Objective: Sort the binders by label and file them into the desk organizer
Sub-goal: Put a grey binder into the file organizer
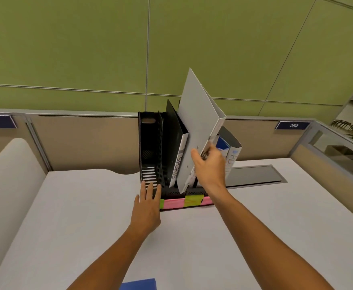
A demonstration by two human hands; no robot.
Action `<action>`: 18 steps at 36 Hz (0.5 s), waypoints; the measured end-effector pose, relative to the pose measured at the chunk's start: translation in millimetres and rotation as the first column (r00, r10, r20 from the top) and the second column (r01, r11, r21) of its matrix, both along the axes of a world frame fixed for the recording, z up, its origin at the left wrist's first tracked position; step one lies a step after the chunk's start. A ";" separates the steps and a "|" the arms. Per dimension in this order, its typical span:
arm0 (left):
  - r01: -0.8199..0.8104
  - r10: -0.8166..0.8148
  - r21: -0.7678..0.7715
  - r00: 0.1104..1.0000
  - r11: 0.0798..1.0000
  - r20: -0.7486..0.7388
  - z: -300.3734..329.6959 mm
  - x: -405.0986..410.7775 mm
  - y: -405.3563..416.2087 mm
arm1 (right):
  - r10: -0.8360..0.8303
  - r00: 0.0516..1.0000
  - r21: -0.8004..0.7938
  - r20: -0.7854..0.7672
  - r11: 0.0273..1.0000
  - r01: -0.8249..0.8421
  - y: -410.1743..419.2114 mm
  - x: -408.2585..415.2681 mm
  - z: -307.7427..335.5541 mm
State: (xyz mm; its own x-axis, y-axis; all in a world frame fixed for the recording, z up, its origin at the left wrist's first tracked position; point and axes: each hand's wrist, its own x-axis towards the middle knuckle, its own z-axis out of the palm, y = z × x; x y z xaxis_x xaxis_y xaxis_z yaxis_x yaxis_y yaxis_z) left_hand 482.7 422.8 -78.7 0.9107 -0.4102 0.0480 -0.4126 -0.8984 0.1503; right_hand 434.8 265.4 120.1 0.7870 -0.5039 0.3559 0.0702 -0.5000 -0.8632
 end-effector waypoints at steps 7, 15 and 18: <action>0.009 -0.008 -0.034 0.999 0.999 0.037 -7.1 1.2 1.7 | -0.079 0.997 0.046 0.009 0.996 0.078 8.5 26.6 -19.0; 0.006 -0.003 -0.054 0.999 0.999 0.048 -9.9 1.1 -0.9 | -0.111 0.992 0.069 -0.057 0.991 0.114 20.6 44.3 -38.4; 0.002 0.003 -0.080 0.998 0.997 0.063 -11.1 0.8 -1.1 | -0.095 0.987 0.076 -0.128 0.992 0.105 21.4 48.4 -46.2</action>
